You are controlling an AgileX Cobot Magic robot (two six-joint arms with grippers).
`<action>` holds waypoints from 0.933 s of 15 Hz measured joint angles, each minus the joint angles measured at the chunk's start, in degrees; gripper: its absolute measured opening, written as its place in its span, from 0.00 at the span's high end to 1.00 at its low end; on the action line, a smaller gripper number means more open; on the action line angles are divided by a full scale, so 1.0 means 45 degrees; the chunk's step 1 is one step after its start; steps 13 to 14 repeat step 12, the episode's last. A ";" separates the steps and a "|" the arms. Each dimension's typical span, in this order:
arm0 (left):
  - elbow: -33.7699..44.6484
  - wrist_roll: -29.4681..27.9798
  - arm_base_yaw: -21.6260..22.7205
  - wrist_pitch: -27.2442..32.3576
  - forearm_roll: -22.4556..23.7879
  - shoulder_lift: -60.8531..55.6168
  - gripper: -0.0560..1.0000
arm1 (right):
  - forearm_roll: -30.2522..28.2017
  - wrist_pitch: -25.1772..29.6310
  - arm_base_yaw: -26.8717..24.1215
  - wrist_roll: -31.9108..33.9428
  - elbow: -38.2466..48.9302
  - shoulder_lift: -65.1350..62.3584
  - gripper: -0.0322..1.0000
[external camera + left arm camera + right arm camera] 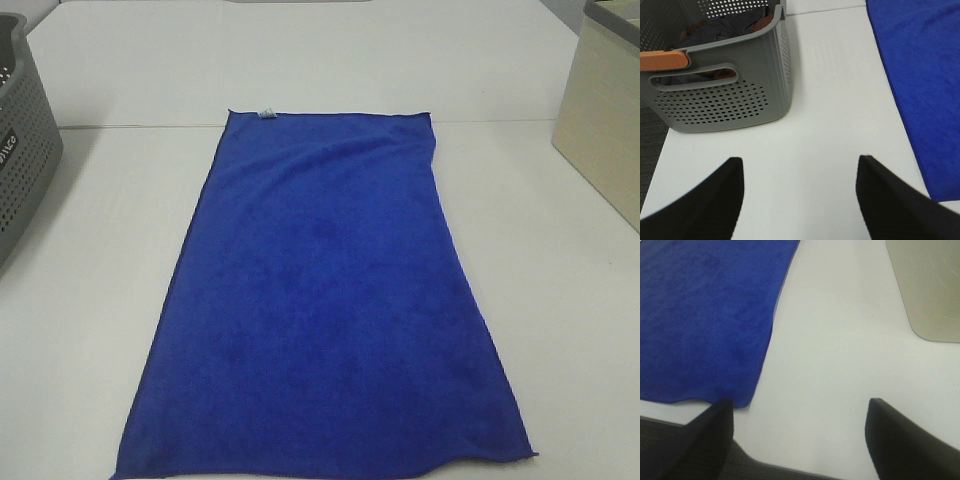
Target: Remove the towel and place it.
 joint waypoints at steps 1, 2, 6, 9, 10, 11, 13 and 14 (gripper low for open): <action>0.0000 0.0000 0.0000 0.0000 0.0000 0.0000 0.36 | 0.0000 0.0000 0.0076 0.0000 0.0000 0.0000 0.27; 0.0000 0.0000 0.0000 0.0000 0.0000 0.0000 0.36 | 0.0025 0.0000 0.0076 0.0000 0.0000 0.0000 0.27; 0.0000 0.0013 0.0000 0.0000 0.0038 0.0000 0.36 | 0.0051 0.0000 0.0076 0.0000 0.0000 0.0000 0.27; 0.0000 0.0013 0.0000 0.0000 0.0038 0.0000 0.36 | 0.0064 0.0000 0.0076 0.0000 0.0000 0.0000 0.27; 0.0000 0.0013 0.0000 0.0000 0.0038 0.0000 0.36 | 0.0064 0.0000 0.0076 0.0000 0.0000 0.0000 0.27; 0.0000 0.0013 0.0000 0.0000 0.0038 0.0000 0.36 | 0.0064 0.0000 0.0076 0.0000 0.0000 0.0000 0.27; 0.0000 0.0013 0.0000 0.0000 0.0038 0.0000 0.36 | 0.0076 0.0000 0.0076 0.0000 0.0000 0.0000 0.27; 0.0000 0.0013 0.0000 0.0000 0.0038 0.0000 0.36 | 0.0076 0.0000 0.0076 0.0000 0.0000 0.0000 0.27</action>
